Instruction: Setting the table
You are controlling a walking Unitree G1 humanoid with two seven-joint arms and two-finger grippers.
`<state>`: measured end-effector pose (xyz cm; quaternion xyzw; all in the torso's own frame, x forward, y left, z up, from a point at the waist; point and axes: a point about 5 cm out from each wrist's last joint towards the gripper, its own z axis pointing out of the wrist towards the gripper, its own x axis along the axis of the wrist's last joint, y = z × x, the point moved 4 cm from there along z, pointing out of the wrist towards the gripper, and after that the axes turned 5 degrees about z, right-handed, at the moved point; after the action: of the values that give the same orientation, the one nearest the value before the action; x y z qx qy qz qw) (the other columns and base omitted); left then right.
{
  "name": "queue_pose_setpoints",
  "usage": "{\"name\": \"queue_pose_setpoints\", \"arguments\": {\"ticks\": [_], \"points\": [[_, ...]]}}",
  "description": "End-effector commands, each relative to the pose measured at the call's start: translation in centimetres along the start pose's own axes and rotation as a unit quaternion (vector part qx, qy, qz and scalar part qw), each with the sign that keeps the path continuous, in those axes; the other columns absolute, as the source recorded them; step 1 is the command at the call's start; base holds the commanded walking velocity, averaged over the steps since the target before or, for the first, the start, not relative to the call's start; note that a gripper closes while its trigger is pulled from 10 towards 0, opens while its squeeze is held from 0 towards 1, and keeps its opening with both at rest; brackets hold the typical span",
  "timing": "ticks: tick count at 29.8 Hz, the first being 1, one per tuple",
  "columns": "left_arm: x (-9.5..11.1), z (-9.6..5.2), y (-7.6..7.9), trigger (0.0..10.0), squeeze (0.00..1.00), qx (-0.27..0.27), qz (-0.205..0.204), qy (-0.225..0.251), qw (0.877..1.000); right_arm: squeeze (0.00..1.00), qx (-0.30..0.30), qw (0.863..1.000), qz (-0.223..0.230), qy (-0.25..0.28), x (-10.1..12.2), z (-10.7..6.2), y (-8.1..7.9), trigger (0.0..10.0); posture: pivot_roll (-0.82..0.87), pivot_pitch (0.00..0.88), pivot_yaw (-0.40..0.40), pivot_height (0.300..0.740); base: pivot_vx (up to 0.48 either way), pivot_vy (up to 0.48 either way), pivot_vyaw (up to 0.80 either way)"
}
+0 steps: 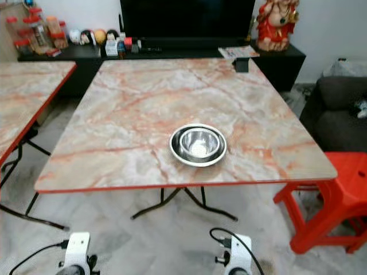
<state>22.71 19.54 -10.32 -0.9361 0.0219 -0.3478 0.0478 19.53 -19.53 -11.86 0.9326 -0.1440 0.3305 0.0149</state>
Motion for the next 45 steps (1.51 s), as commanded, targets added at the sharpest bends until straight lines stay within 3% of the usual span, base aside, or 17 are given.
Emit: {"name": "queue_pose_setpoints", "arguments": {"ticks": [1, 20, 45], "points": [[-0.48, -0.12, -0.97, 10.0, 0.00, 0.009, 0.004, -0.008, 1.000, 0.00, 0.008, 1.000, 0.002, 0.007, 0.45, 0.12, -0.76, 10.0, -0.01, 0.000, 0.021, 0.740, 0.000, 0.356, 0.00], [-0.45, -0.11, -0.96, 10.0, 0.00, 0.010, 0.003, -0.009, 1.000, 0.00, 0.000, 1.000, 0.001, 0.011, 0.74, 0.13, -0.04, 10.0, -0.02, 0.000, 0.007, 0.740, 0.000, 0.353, 0.00], [-0.14, -0.06, -1.27, 10.0, 0.00, 0.021, -0.013, -0.005, 1.000, 0.00, 0.002, 1.000, 0.007, 0.011, 0.85, 0.20, -0.53, 10.0, 0.00, 0.000, 0.006, 0.740, 0.000, 0.352, 0.00]]}}
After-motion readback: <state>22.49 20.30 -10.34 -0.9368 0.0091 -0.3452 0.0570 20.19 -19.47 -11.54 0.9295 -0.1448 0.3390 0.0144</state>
